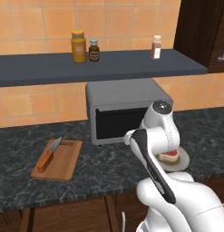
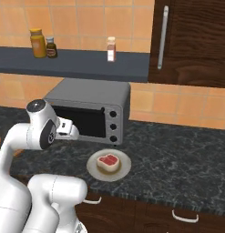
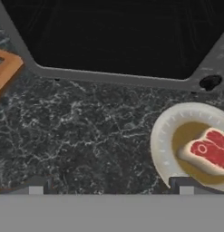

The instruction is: Pick up the knife from the drawer and place it on the cutting board. Then place the meat from the plate to the cutting board.

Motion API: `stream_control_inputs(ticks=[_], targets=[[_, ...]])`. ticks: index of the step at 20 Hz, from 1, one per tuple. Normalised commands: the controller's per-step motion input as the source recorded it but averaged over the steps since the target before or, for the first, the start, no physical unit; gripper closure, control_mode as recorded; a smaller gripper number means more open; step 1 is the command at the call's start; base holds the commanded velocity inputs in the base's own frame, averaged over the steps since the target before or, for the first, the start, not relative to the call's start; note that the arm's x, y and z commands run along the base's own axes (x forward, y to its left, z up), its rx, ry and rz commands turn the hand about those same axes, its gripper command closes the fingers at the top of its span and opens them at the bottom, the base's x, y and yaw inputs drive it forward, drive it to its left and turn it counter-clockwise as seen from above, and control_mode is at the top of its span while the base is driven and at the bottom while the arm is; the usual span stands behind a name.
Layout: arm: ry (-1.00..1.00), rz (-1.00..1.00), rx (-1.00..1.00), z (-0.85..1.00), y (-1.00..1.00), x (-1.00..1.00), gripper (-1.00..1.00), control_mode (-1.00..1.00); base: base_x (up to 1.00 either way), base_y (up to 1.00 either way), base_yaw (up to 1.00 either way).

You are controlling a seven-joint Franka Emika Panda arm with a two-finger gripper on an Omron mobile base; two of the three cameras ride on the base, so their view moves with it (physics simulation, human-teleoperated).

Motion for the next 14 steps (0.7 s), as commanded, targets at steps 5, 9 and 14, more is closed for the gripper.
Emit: stream_control_inputs(ticks=[5, 9, 14], targets=[[0.01, -0.33, 0.01, -0.21, 0.04, 0.15, -1.0, -1.0, 0.0, 0.04, -0.09], [0.08, -0.49, 0.0, -0.25, 0.0, 0.31, -1.0, -1.0, 0.0, 0.0, 0.0], [0.13, -0.37, 0.16, -0.22, -0.35, 0.21, -1.0, -1.0, 0.0, 0.0, 0.0]])
